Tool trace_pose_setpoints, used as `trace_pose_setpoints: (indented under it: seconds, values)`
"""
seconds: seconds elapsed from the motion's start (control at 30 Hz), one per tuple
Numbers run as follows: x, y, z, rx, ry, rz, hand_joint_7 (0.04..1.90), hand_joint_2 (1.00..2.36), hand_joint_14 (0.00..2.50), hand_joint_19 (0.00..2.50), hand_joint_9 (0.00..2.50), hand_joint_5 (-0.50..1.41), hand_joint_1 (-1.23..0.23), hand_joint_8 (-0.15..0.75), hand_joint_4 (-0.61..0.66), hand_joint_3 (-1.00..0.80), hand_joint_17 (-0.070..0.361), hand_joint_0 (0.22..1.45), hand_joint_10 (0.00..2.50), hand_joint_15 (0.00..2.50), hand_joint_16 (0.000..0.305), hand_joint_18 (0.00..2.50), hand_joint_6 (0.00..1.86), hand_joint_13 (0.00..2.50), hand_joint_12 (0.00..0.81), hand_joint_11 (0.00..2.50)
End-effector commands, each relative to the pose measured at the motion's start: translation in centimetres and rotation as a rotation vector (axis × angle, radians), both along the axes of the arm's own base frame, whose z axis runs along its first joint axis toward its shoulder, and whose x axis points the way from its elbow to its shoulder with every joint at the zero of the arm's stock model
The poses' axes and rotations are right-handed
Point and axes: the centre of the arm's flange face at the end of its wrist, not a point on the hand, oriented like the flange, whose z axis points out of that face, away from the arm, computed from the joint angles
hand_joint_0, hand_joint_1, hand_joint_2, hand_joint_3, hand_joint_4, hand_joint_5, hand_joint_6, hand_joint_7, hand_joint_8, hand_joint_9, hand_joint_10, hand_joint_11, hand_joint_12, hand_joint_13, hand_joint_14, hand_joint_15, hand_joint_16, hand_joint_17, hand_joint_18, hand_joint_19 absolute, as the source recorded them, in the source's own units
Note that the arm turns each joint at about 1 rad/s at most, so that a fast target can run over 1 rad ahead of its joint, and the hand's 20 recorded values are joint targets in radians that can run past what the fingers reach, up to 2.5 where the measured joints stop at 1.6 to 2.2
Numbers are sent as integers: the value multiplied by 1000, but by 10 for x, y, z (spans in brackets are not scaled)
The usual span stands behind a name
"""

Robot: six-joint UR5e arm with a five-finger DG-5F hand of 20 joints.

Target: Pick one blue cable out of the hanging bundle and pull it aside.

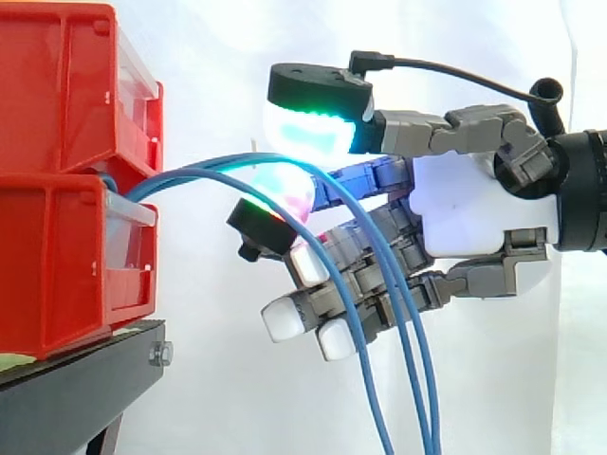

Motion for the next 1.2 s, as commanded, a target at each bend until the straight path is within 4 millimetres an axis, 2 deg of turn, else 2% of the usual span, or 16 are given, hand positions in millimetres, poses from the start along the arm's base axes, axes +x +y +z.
trace_pose_setpoints:
  seconds: [0.0,0.17,0.2,0.33,0.37,0.43,0.47,0.5,0.63,0.67,0.73,0.8,0.87,0.97,1.0,1.17]
  values:
    - [0,0,2,-1,3,1,1432,1023,18,655,945,-151,-694,339,246,-113,123,566,14,462,55,667,881,792,420,578]
    - [0,-1,2,-2,10,-1,1439,1025,16,602,859,-170,-824,312,185,-118,121,632,16,443,54,670,901,764,408,567]
    - [0,-1,2,-2,10,-1,1437,1022,16,573,841,-175,-886,302,157,-194,121,684,14,438,54,676,906,758,406,567]
    - [-1,-1,4,-2,11,-2,1484,1009,15,525,809,-174,-910,285,116,-392,118,761,15,414,52,678,905,738,394,547]
    - [-1,-1,4,-2,11,-2,1505,1000,15,528,822,-171,-897,280,119,-500,118,785,15,412,52,678,907,742,393,543]
    - [-2,-2,7,-2,11,-1,1504,1000,15,516,834,-169,-899,280,135,-500,118,776,15,412,52,693,908,749,388,558]
    - [-2,-2,7,-2,11,-2,1492,1000,15,523,837,-166,-902,279,176,-500,118,728,15,409,52,694,907,753,389,551]
    - [-3,-2,8,-2,11,-2,1402,1000,16,543,862,-152,-876,289,201,-500,117,654,16,413,52,689,899,751,389,561]
    - [-4,-2,9,-3,19,-1,1405,1000,16,590,911,-136,-771,329,236,-500,130,495,13,453,58,702,882,775,422,555]
    - [-4,-2,9,-4,20,-1,1400,1000,17,598,927,-133,-702,345,238,-500,138,459,15,449,61,715,879,785,440,553]
    - [-4,-2,9,-4,20,-1,1386,1000,14,605,951,-131,-600,361,224,-500,145,433,14,448,64,723,874,797,457,536]
    - [-4,-2,9,-4,20,-1,1369,1000,15,642,988,-130,-436,341,180,-500,140,459,12,452,62,702,859,803,443,531]
    - [-3,-2,11,-3,16,-2,1371,1000,17,655,983,-132,-394,331,169,-500,133,492,13,458,59,675,856,792,431,539]
    - [-3,-2,14,-5,19,-1,1433,1000,16,683,970,-138,-457,316,192,-500,123,565,16,469,55,636,851,778,412,550]
    - [-3,-2,14,-5,19,-1,1437,1008,16,676,965,-145,-545,322,206,-393,122,580,16,465,54,631,857,779,410,557]
    - [-3,-2,14,-5,20,-2,1432,1020,16,668,931,-159,-661,325,216,-167,124,565,16,465,55,638,874,777,415,564]
